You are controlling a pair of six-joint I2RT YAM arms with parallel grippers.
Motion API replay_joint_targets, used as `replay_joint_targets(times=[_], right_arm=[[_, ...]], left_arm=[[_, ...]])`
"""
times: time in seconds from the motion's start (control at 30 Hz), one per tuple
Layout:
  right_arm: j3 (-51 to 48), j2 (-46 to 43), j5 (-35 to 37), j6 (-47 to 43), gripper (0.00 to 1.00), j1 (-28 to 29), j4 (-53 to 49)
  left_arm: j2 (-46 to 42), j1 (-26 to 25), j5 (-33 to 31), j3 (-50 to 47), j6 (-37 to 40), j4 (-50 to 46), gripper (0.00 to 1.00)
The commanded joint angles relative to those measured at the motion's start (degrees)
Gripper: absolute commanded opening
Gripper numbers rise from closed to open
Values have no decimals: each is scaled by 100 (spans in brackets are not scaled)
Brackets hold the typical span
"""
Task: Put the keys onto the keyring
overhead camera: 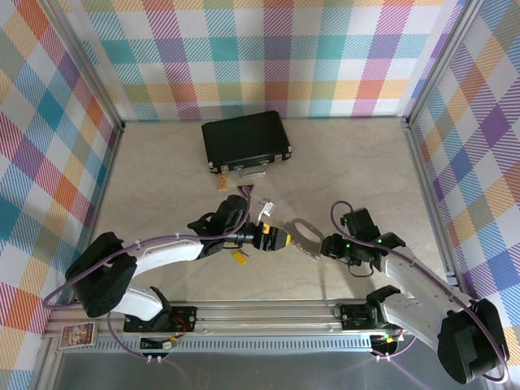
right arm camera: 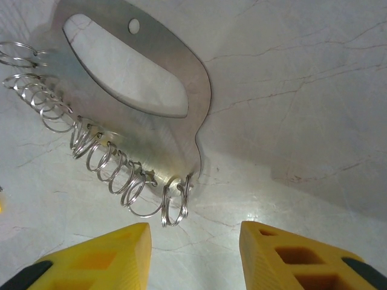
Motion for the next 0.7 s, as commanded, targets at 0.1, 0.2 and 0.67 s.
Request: replay_joint_targets(times=[0.1, 0.2, 0.67], right_arm=[[130, 517, 293, 45, 39, 290, 248], [212, 699, 519, 39, 38, 464, 258], [357, 1094, 751, 73, 29, 609, 446]], left_arm=[[-193, -68, 151, -175, -56, 266, 74], [-284, -61, 144, -237, -54, 257, 74], [-353, -65, 53, -380, -78, 341, 73]])
